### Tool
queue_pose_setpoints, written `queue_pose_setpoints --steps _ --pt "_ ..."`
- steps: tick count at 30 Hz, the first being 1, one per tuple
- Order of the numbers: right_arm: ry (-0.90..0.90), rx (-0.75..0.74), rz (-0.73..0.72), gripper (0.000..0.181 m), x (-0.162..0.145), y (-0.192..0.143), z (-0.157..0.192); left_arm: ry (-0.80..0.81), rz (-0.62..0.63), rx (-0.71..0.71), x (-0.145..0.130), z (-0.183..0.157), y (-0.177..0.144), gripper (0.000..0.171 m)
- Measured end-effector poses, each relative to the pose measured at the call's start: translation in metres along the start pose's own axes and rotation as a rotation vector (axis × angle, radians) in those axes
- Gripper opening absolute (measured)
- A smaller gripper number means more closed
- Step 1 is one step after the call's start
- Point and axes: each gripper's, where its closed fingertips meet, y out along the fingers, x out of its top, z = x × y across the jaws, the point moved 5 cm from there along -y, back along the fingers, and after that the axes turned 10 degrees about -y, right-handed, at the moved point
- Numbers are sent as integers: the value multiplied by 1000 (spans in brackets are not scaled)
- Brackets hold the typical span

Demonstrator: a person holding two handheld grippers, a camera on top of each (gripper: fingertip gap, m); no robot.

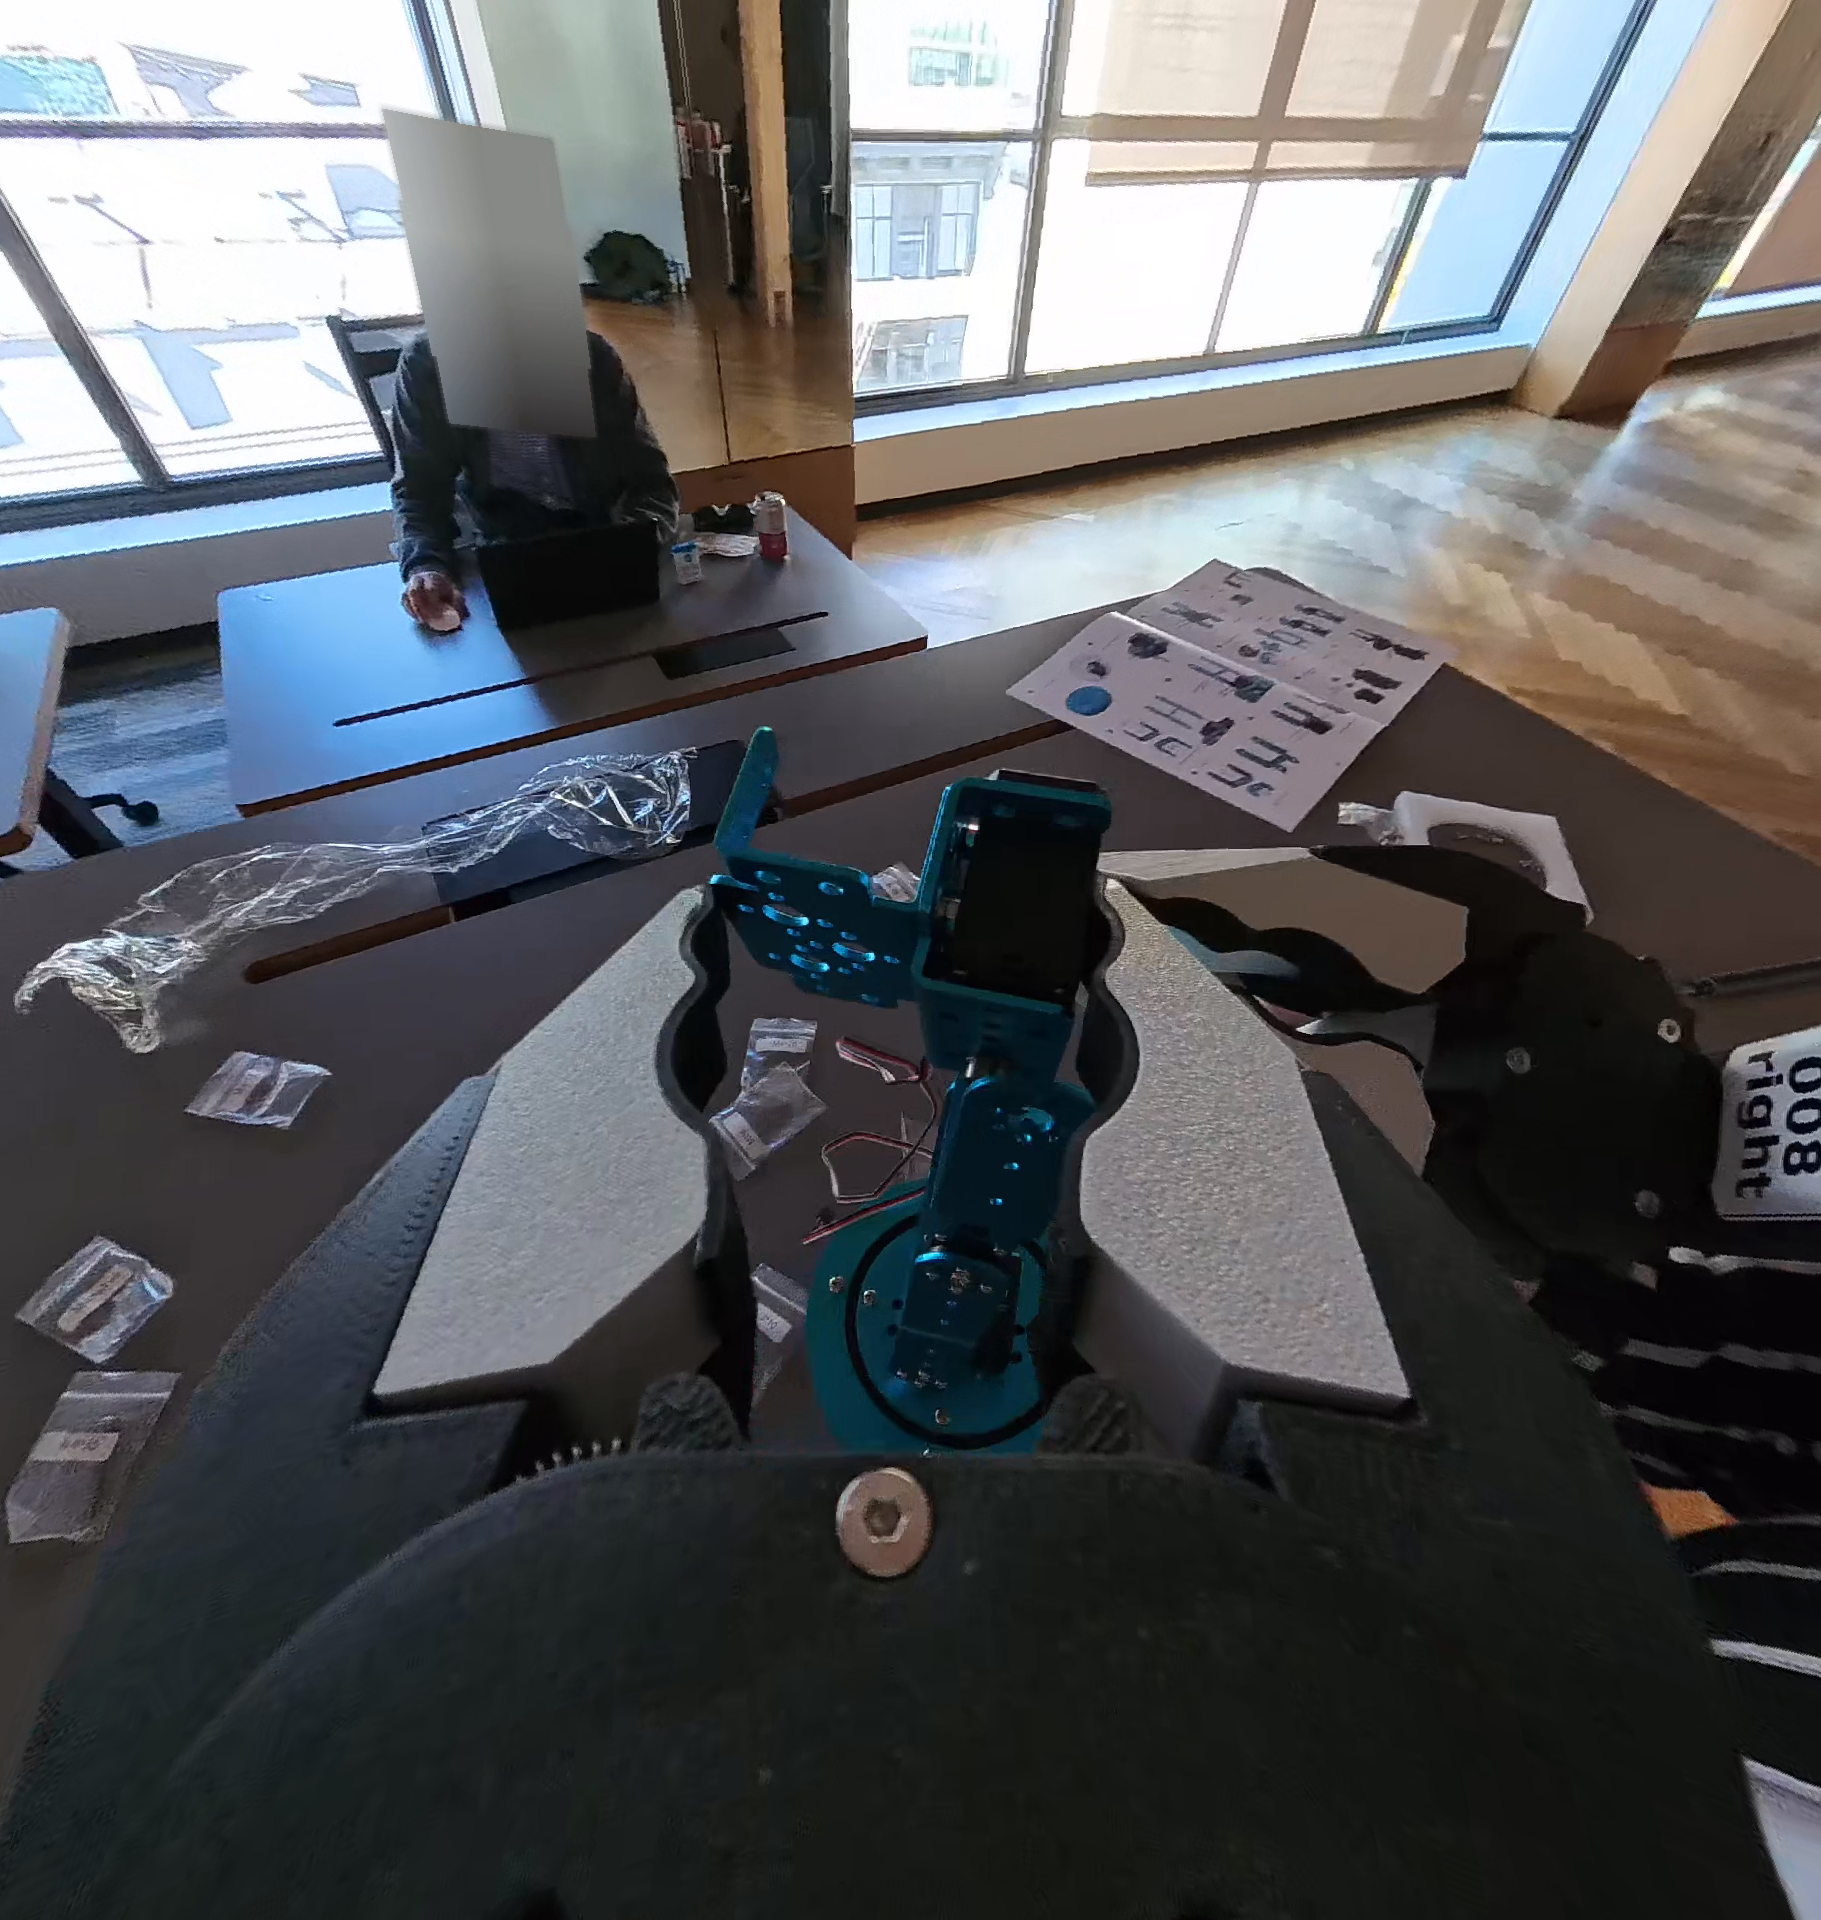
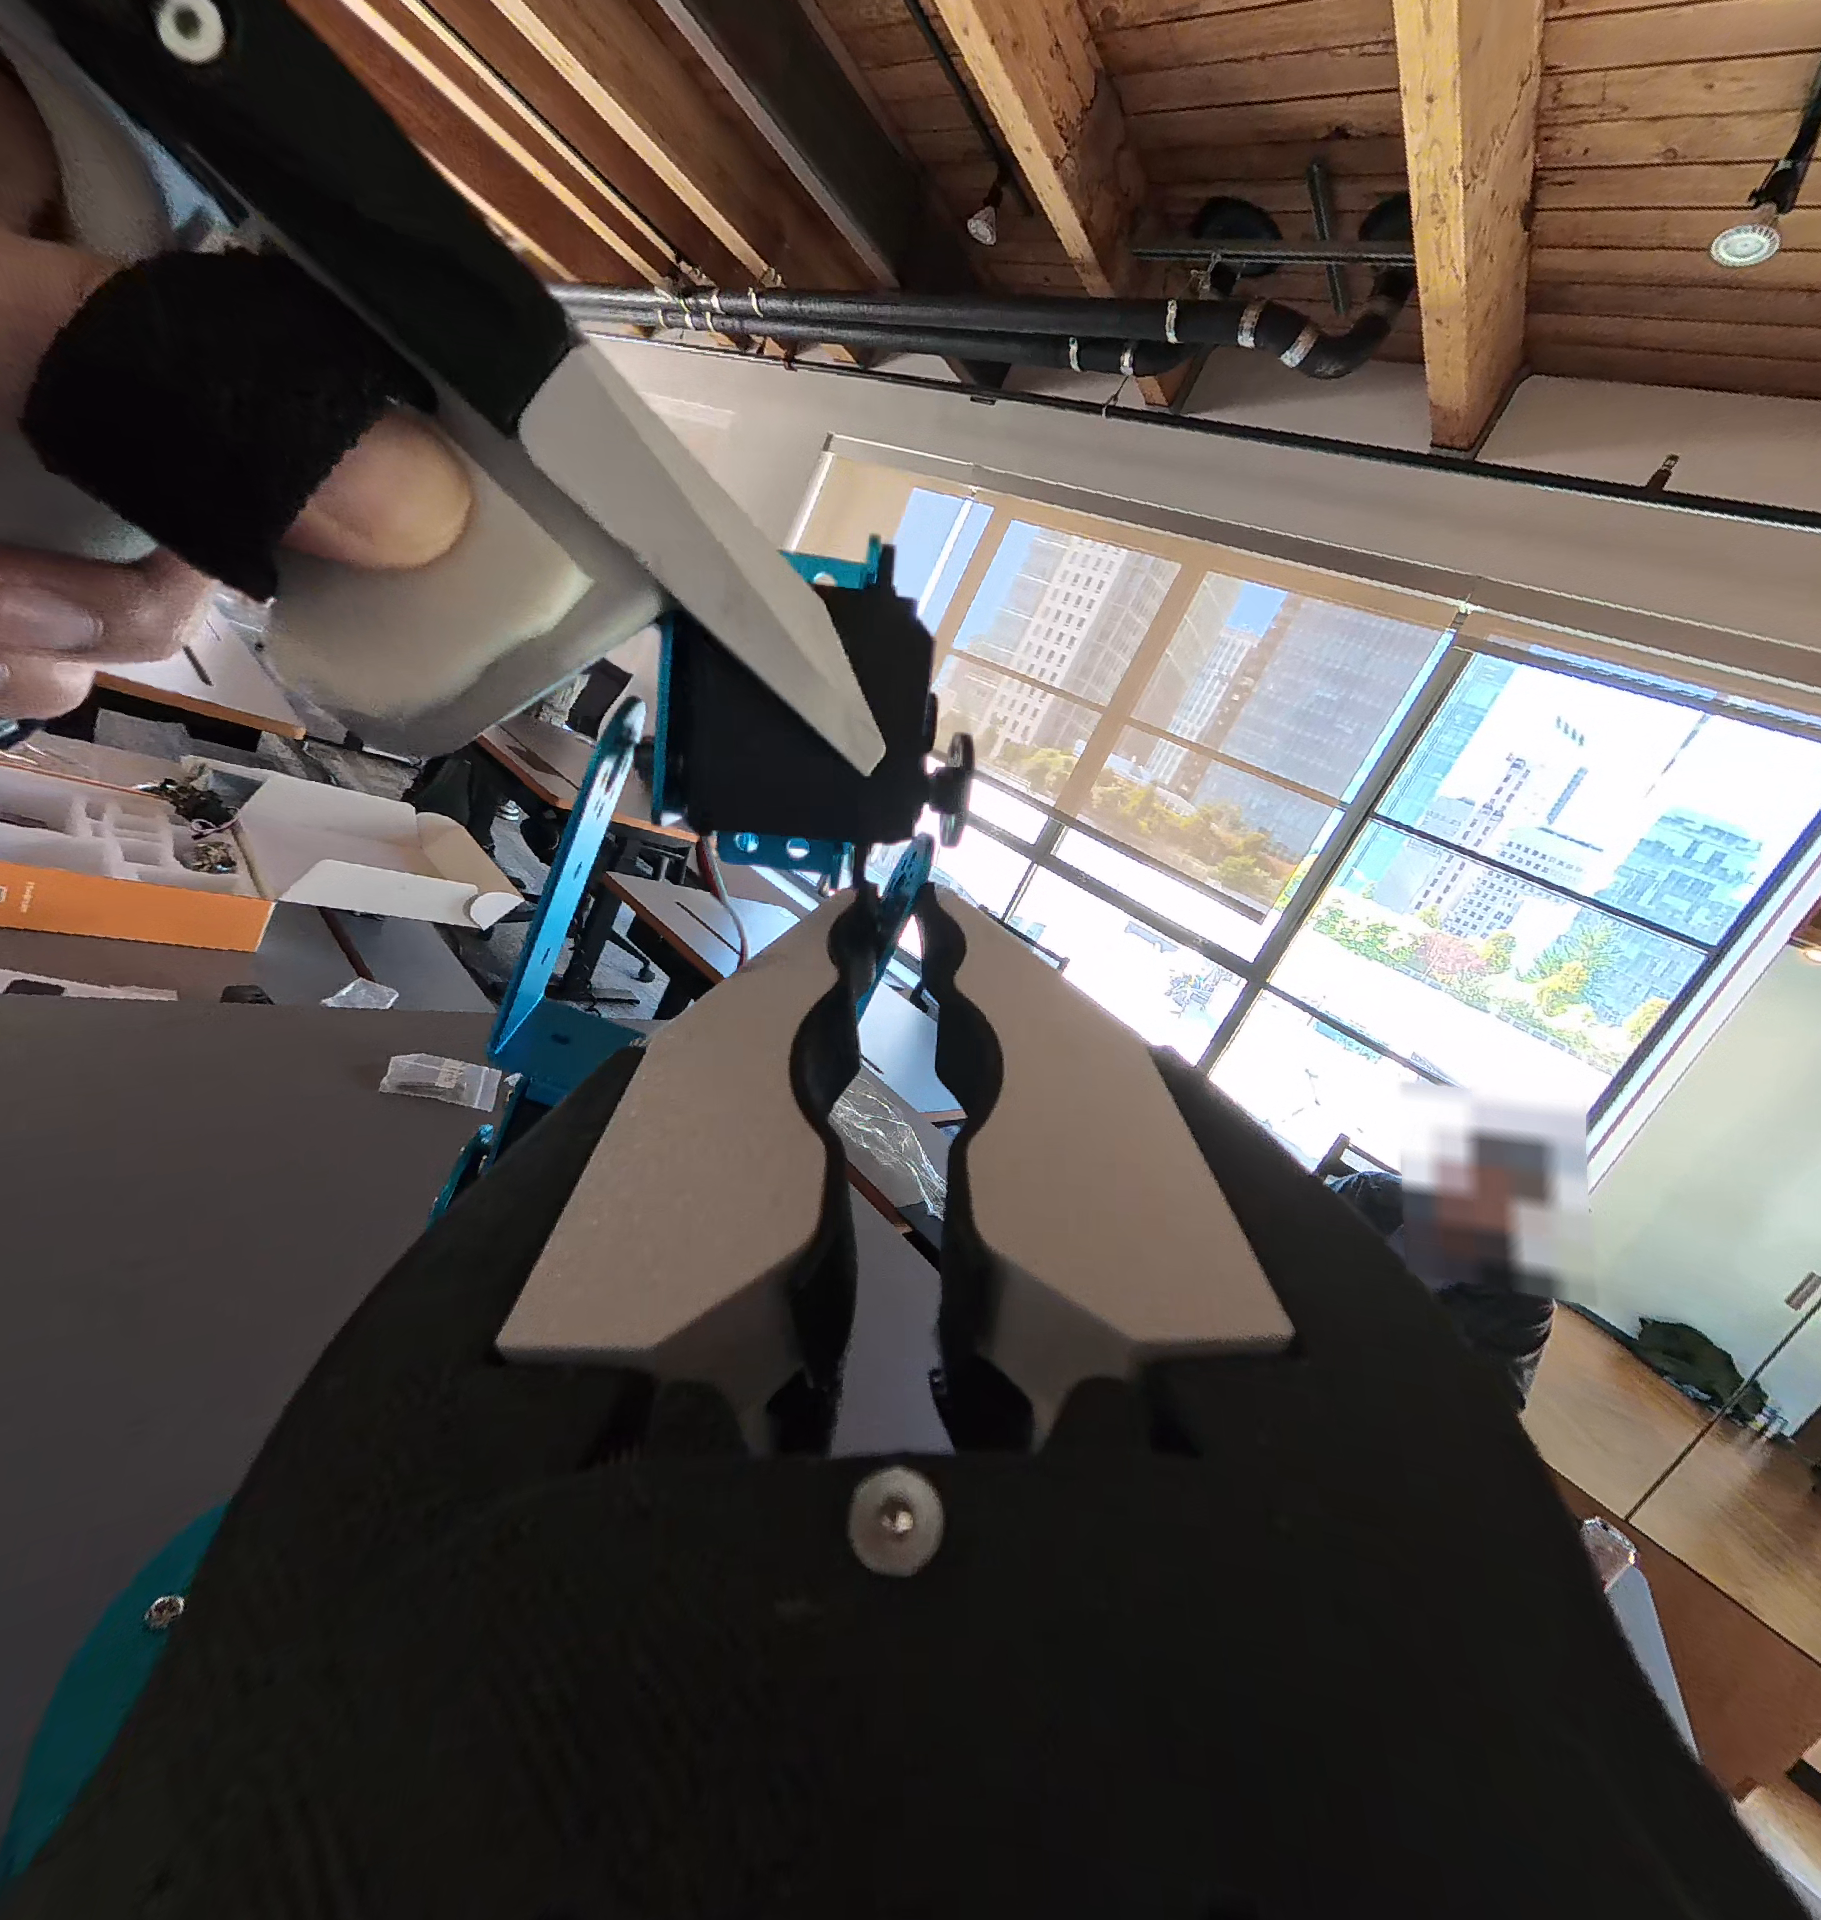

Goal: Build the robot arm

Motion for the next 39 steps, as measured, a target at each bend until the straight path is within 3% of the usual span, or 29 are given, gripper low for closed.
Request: queue_pose_setpoints --steps 13,29,39 --pt "-42 -1 -12 6 0 -1 1 40 16 43 -4 8 0 67" --pt "-56 14 -6 10 -4 0 2 -42 -16 -42 1 10 -3 67" --pt "215 142 31 2 -13 4 7 -94 36 -57 -4 8 1 67"
